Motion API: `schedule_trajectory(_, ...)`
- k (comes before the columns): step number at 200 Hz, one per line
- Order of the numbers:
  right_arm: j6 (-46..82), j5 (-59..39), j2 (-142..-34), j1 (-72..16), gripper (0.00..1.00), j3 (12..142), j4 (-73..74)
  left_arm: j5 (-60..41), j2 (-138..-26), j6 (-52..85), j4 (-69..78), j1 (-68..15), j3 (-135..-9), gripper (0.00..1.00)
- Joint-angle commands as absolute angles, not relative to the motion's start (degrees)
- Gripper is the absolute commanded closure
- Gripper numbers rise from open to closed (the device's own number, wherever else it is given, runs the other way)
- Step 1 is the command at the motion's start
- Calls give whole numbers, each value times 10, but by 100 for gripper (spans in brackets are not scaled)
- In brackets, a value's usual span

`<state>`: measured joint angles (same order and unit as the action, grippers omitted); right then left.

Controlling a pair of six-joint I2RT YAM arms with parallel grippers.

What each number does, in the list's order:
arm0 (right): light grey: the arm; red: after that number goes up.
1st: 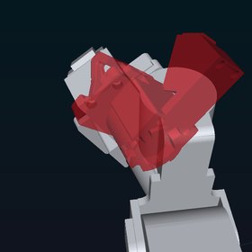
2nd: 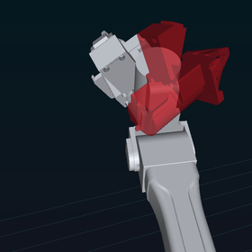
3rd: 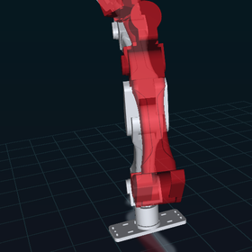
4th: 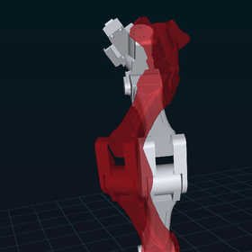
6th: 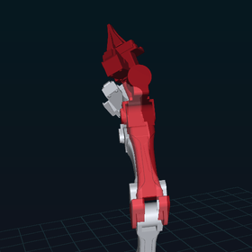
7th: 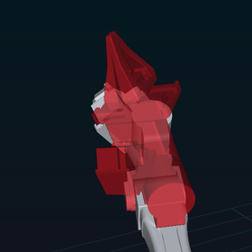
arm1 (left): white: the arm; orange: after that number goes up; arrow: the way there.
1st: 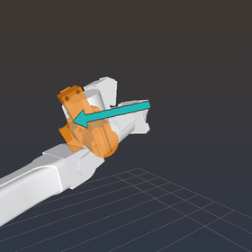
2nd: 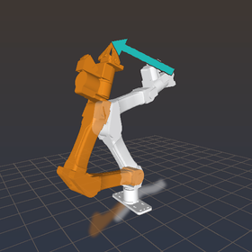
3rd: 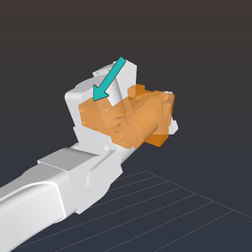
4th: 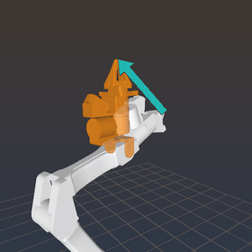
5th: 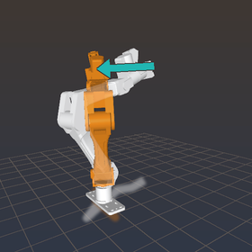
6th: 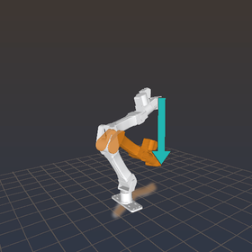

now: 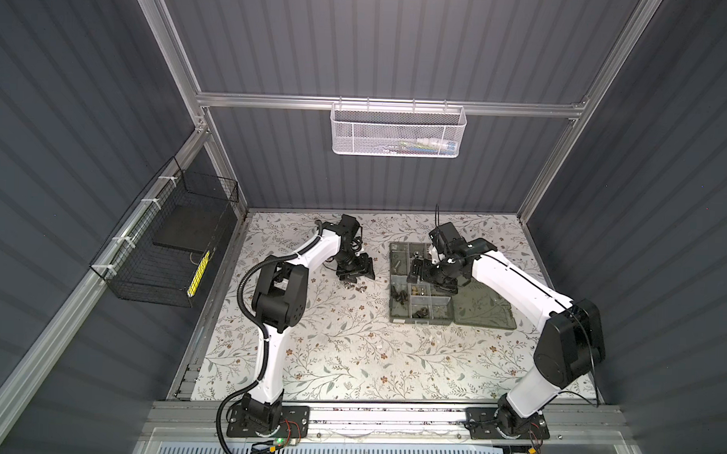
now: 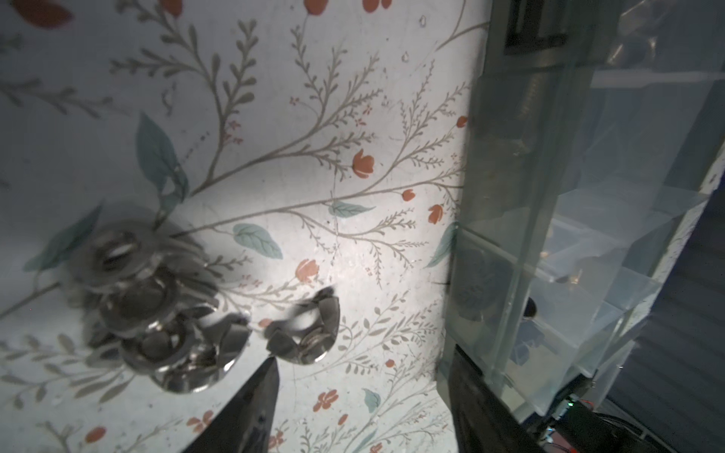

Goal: Sort the screws and nuts into containers
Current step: 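Withdraw the right gripper to the box edge while the left gripper moves over the pile, then lower the left gripper onto a silver wing nut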

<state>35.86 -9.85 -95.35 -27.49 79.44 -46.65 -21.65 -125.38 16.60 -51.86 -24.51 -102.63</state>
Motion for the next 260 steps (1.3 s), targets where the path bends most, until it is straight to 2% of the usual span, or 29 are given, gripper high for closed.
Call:
schedule_trajectory(1, 370, -98, -936, -277, 1, 782, -465, -193, -1270, 95, -536, -259, -1044, 33)
schedule_trajectory(75, 378, -100, -931, -280, 1, 774, -469, -136, -1292, 50, -548, -275, -1037, 55)
schedule_trajectory(157, 383, -112, -941, -283, 1, 776, -458, -107, -1249, 61, -537, -276, -962, 65)
schedule_trajectory(232, 389, -122, -945, -284, 1, 777, -452, -100, -1266, 95, -521, -276, -966, 82)
schedule_trajectory(260, 390, -120, -938, -284, 1, 772, -453, -109, -1277, 109, -513, -276, -971, 84)
